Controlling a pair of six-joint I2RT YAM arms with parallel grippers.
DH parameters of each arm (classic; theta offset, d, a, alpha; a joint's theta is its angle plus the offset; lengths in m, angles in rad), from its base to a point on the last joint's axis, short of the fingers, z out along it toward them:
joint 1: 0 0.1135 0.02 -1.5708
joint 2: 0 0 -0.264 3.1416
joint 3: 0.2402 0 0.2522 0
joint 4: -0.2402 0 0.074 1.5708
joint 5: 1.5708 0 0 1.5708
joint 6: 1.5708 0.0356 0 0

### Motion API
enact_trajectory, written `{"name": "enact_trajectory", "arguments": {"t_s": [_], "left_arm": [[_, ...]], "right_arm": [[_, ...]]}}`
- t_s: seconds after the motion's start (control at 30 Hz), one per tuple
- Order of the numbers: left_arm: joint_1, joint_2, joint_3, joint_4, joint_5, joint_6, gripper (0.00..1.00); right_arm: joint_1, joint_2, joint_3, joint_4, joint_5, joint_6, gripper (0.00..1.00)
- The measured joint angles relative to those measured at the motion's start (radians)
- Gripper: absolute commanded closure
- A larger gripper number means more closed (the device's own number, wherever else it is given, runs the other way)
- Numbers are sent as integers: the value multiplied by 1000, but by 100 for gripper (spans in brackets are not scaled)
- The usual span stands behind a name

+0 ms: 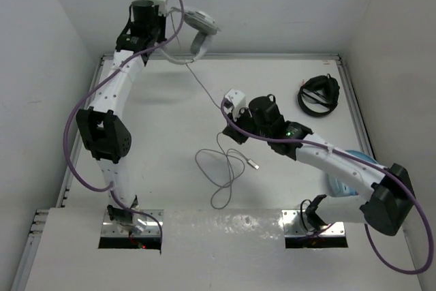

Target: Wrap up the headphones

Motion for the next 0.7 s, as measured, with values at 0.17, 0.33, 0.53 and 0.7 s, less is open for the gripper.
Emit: {"name": "enact_trajectory", "arguments": {"t_s": [0.17, 0.33, 0.53, 0.7], "left_arm": [[-93, -53, -275, 85, -38, 171, 100], [-241, -101, -437, 36, 37, 271, 100], [-322, -217, -449, 4, 132, 388, 100], [-345, -352, -583, 142, 53, 512, 100]], "right_arm": [[0, 2, 327, -130, 68, -80, 100], [-80, 78, 658, -238, 163, -193, 100], [-267, 238, 782, -315, 256, -256, 100], [-336, 357, 909, -458, 325, -278, 100]]}}
